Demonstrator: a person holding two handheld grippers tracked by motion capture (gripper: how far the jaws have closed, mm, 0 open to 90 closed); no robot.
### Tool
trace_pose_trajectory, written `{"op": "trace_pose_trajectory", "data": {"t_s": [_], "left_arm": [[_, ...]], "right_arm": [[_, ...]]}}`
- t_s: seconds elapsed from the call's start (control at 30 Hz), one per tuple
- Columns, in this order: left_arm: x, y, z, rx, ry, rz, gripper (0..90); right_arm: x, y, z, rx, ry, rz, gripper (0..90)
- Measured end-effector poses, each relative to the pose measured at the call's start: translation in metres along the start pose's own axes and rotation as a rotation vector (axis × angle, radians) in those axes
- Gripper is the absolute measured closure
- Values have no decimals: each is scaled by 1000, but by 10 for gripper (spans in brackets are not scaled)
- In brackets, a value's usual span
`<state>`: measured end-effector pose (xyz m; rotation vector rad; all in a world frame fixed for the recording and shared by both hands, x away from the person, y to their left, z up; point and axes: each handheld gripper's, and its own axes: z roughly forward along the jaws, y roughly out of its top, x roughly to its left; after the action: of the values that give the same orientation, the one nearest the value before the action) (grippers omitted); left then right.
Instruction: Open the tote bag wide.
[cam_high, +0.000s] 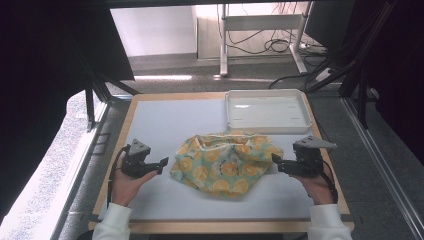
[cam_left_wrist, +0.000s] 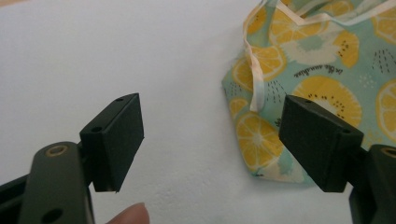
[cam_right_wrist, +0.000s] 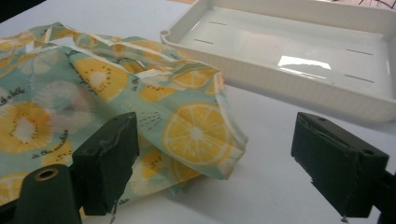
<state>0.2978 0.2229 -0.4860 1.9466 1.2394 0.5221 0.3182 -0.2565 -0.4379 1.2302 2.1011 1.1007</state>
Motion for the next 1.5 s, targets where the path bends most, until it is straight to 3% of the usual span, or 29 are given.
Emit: {"op": "trace_pose_trajectory", "data": {"t_s": [0.17, 0.3, 0.4, 0.5, 0.77, 0.93, 1.07, 1.23, 1.5], "left_arm": [[-2, -1, -2, 12, -16, -5, 275], [-5, 1, -9, -20, -20, 10, 292], [-6, 3, -13, -35, -12, 19, 310], [-7, 4, -20, -53, -25, 11, 330], [-10, 3, -12, -17, -60, 16, 334], [-18, 5, -8, -6, -57, 38, 334], [-18, 5, -8, -4, -61, 35, 332], [-20, 4, -5, 11, -58, 34, 332], [-23, 12, -7, -6, -42, 38, 342]], "right_arm": [[-1, -3, 3, 11, 14, -6, 160], [-1, -2, 1, 1, -31, 4, 159], [-1, -1, 1, -6, -31, 21, 159], [3, -1, 1, 1, -23, 7, 159], [14, 0, 8, 19, 0, -32, 158], [27, 1, 9, 21, 32, -99, 159], [22, -2, 9, 23, 16, -61, 160], [18, -4, 6, 6, 8, -48, 168], [20, -6, 7, 9, 6, -58, 170]]}}
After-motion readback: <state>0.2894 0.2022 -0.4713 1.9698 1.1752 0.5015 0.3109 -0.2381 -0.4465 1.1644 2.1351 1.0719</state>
